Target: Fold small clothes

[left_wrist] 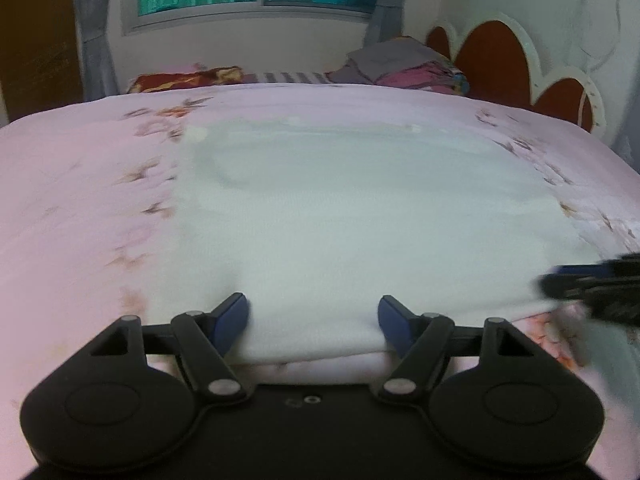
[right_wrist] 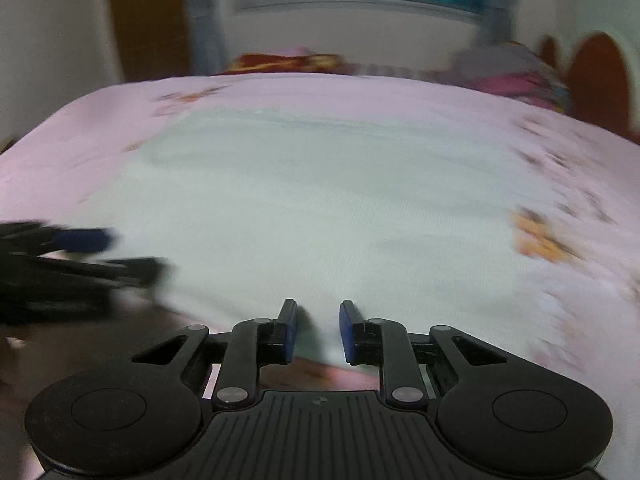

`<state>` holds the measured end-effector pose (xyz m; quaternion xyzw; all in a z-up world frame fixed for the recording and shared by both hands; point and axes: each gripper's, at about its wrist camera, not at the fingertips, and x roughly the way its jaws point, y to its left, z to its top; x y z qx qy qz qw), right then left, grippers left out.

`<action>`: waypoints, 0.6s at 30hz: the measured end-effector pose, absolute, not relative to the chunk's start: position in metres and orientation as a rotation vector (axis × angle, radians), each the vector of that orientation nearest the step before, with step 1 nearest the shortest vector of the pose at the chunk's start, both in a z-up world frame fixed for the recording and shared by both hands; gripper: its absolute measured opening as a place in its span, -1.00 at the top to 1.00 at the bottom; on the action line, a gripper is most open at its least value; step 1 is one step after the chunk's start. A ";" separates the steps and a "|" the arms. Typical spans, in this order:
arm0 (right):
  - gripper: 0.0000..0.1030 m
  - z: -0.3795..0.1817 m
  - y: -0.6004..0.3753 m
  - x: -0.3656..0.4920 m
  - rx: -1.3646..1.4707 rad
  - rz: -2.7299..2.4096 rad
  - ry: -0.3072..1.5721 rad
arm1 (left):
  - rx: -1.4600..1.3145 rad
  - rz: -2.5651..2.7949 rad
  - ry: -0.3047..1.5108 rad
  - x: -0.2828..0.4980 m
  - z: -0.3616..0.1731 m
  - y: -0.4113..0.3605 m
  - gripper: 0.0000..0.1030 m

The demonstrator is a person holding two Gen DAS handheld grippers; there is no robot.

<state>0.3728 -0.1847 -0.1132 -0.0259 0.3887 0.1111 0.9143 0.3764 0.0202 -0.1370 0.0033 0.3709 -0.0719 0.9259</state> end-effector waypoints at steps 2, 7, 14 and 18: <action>0.59 -0.113 -0.211 0.369 -0.034 0.159 0.808 | -0.015 -0.138 0.760 0.374 -0.137 0.029 -0.40; 0.59 -0.113 -0.255 0.359 0.040 0.080 0.809 | -0.001 -0.121 0.758 0.373 -0.136 0.026 -0.36; 0.59 -0.093 -0.221 0.354 0.065 0.159 0.766 | -0.001 -0.190 0.739 0.372 -0.125 -0.024 -0.60; 0.59 -0.107 -0.199 0.360 0.000 0.192 0.816 | 0.044 -0.189 0.776 0.371 -0.139 -0.033 -0.64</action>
